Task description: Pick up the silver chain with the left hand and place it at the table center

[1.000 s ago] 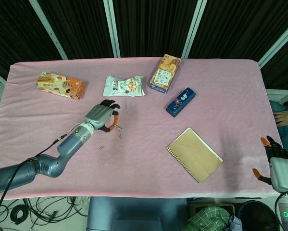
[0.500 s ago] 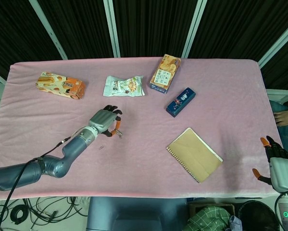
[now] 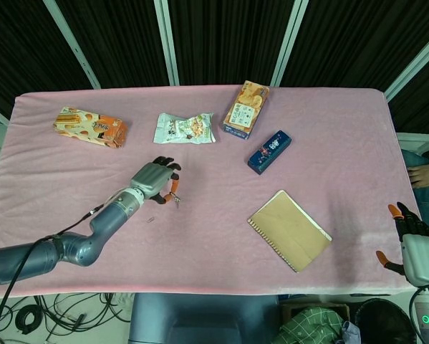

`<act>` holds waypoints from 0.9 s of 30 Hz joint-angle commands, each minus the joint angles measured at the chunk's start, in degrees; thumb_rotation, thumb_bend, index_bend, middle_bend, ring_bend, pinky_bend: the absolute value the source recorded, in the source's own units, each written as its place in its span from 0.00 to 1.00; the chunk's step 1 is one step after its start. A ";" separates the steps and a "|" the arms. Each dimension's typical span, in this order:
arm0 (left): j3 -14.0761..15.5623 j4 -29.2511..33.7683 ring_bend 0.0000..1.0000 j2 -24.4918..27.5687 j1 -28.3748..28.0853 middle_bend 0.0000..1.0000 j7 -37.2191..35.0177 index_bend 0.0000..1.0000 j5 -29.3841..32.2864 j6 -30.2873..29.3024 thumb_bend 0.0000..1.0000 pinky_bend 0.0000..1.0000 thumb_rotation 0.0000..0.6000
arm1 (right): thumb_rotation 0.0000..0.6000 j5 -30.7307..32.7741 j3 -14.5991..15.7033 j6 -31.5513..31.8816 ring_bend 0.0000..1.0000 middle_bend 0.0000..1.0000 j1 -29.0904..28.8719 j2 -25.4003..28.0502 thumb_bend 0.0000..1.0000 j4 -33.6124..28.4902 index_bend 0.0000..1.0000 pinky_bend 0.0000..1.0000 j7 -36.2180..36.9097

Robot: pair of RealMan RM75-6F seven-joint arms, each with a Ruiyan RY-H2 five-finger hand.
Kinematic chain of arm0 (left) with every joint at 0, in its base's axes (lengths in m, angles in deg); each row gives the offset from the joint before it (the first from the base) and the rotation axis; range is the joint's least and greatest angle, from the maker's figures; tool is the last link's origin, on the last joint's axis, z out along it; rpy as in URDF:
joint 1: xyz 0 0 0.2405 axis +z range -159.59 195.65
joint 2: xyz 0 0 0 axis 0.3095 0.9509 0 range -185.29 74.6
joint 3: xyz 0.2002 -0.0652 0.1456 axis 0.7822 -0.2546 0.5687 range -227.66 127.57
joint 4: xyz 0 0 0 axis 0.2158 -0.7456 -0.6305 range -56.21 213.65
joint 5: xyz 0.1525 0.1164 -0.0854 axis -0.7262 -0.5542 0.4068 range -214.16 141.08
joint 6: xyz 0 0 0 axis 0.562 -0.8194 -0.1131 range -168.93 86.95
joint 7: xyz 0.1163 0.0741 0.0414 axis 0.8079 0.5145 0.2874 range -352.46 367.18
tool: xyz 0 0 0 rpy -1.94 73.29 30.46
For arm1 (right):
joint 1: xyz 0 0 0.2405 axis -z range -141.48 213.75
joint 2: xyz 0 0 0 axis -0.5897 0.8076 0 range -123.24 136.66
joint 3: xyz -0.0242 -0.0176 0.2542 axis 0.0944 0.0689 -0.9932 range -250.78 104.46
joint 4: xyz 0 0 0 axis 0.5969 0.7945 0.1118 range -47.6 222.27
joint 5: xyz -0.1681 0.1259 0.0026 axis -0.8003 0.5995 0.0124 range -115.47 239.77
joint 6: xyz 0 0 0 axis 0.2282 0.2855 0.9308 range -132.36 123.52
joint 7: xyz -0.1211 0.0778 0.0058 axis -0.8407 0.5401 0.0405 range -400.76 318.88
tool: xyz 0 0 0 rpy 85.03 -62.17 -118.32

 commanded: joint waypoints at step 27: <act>5.30 16.54 0.00 14.93 4.62 0.15 -0.79 0.57 -4.65 -1.99 0.44 0.00 1.00 | 1.00 -0.19 0.06 0.28 0.09 0.02 0.02 -0.24 0.14 0.04 0.04 0.17 -0.66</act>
